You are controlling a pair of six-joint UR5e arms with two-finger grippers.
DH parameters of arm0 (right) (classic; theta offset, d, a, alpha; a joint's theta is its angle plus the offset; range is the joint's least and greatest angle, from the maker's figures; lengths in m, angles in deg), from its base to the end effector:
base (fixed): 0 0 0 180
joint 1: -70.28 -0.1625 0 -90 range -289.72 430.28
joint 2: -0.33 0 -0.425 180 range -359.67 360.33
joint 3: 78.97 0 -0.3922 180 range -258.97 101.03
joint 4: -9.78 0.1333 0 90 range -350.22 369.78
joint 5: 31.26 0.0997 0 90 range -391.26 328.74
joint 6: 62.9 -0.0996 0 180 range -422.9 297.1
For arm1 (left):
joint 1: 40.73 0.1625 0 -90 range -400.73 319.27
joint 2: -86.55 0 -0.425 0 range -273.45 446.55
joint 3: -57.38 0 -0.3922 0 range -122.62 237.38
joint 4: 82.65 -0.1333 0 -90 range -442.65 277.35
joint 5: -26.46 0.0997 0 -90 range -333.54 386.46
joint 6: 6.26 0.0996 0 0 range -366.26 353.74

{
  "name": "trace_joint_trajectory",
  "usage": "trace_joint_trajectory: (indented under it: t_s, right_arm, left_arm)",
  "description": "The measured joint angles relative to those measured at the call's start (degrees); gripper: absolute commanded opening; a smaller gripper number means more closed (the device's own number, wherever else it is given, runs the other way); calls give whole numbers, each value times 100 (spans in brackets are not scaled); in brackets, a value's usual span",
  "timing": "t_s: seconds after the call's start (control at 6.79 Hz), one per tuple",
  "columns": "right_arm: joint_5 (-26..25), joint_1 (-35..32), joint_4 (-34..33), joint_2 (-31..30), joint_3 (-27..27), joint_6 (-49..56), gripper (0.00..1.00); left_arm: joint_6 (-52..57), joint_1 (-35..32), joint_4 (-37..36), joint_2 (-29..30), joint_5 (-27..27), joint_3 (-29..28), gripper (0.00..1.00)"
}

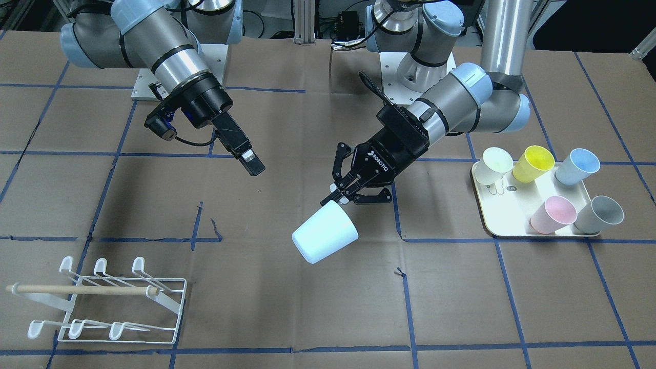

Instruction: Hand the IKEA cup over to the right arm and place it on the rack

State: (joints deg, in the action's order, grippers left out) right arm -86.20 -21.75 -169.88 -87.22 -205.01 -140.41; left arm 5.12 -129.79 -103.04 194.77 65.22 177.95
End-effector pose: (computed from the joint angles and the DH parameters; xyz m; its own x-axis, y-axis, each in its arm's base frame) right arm 0.2064 -0.4441 0.3696 -0.1952 0.5088 -0.8385 0.7784 0.6005 0.1832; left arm -0.2028 -0.4969 0.3292 -0.6262 0.7561 0.1900 0.1181 0.3329 -0.9355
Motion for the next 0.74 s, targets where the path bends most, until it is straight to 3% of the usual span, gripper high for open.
trace_joint_trajectory:
  t_s: [0.74]
  right_arm:
    - [1, -263, -35, 682, 674, -9, 99]
  left_arm:
    - [-4, -120, -105, -58, -15, 240, 0]
